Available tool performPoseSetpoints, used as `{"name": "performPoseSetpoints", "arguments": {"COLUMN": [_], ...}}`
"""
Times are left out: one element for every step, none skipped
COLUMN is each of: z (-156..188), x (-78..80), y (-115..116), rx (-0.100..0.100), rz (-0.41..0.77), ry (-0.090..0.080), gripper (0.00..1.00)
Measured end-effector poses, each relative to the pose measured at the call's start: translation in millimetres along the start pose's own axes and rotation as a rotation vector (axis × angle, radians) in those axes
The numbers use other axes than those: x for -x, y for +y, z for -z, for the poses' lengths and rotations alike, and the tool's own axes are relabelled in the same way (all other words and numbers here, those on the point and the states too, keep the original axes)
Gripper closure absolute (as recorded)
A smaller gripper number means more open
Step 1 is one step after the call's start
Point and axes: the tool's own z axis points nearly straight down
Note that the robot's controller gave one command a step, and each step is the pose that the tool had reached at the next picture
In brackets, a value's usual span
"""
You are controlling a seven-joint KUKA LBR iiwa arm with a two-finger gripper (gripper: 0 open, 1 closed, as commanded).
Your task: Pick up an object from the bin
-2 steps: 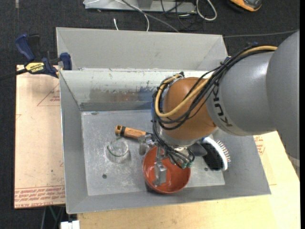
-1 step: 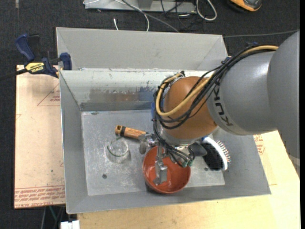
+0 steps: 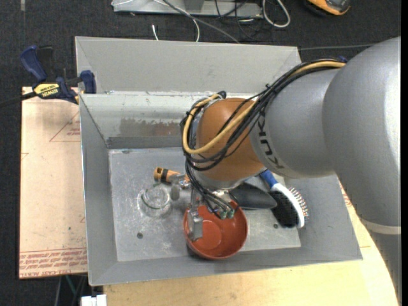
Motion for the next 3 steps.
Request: {"name": "performPoseSetpoints", "arguments": {"z": [142.7, 142.7, 142.0], "x": [-15.4, -15.5, -15.4], "y": [-37.9, -37.9, -37.2], "rx": [-0.002, -0.002, -0.002], "rz": [0.099, 0.099, 0.101], "ry": [-0.003, -0.003, -0.003], "gripper": [1.0, 1.0, 1.0]}}
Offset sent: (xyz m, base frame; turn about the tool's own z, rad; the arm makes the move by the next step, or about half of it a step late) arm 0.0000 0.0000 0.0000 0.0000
